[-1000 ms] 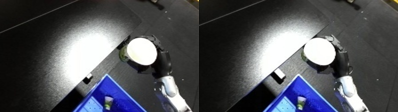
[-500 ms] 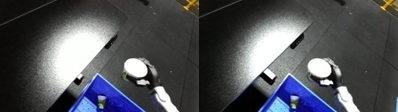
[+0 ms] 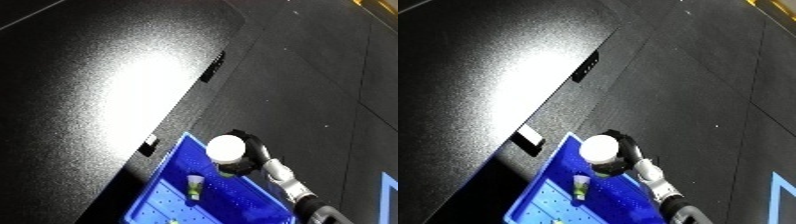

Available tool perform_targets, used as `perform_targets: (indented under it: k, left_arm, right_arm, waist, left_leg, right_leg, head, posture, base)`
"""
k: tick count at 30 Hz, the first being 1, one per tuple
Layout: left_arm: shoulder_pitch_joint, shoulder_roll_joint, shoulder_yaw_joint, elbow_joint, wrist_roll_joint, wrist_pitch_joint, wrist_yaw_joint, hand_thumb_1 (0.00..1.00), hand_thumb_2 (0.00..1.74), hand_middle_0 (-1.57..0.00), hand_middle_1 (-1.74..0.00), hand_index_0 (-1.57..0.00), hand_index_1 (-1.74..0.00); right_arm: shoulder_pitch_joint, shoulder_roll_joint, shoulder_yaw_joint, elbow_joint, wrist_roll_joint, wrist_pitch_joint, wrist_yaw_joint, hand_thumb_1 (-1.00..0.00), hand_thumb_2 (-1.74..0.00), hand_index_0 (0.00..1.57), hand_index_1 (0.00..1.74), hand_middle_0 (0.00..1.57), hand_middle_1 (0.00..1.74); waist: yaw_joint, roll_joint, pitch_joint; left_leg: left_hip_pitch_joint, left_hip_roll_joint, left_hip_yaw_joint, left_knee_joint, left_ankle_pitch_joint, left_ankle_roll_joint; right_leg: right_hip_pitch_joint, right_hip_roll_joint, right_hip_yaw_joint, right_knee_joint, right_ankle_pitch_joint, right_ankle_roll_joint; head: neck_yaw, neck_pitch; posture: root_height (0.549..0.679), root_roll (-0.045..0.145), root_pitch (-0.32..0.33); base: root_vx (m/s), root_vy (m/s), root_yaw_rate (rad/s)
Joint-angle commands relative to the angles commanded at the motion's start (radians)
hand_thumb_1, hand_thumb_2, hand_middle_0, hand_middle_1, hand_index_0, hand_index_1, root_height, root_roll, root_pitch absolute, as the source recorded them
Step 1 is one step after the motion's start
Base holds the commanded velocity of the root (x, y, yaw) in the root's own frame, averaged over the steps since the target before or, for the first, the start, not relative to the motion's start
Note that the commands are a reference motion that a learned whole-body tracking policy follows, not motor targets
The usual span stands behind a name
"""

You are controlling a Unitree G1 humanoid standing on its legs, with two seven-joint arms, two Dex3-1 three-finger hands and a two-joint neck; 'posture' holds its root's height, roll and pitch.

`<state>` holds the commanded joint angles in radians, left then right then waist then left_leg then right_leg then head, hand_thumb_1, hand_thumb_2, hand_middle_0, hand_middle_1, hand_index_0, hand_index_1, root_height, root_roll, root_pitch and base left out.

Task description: Pick up the object and place it into the box

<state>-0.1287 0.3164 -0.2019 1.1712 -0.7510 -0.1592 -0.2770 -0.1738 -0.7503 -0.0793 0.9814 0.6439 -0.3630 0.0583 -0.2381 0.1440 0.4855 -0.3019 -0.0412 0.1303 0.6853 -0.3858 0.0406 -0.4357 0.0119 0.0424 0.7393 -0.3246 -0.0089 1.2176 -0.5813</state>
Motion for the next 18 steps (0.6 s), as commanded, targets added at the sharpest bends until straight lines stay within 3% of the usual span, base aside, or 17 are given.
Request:
perform_targets:
  k: [9, 18]
  left_arm:
    - [-0.006, 0.003, -0.02, -0.005, 0.016, 0.015, -0.006, 0.0, 0.0, 0.0, 0.0, 0.0, 0.0]
    - [-0.007, -0.003, -0.038, -0.005, 0.024, 0.02, -0.005, 0.0, 0.0, 0.0, 0.0, 0.0, 0.0]
  right_arm:
    - [-0.027, 0.017, 0.056, 0.085, -0.078, 0.003, 0.053, 0.0, 0.0, 0.0, 0.0, 0.0, 0.0]
    - [-0.04, 0.038, 0.095, 0.118, -0.135, 0.009, 0.055, 0.0, 0.0, 0.0, 0.0, 0.0, 0.0]
  waist:
    - [0.018, 0.005, -0.016]
    - [0.035, 0.005, -0.023]
  left_leg:
    - [-0.001, -0.002, -0.009, 0.0, 0.011, -0.0054]
    - [0.001, -0.005, -0.018, -0.007, 0.027, -0.0135]
  right_leg:
    - [0.006, -0.0071, -0.008, 0.006, -0.005, 0.0004]
    - [0.016, -0.0143, -0.017, 0.006, -0.007, -0.0001]
  head:
    - [0.005, -0.043]
    - [-0.007, -0.059]
  posture:
    - [0.639, 0.071, 0.012]
    - [0.64, 0.074, 0.007]
  base:
    - [0.015, -0.034, 0.06]
    - [0.003, -0.017, 0.058]
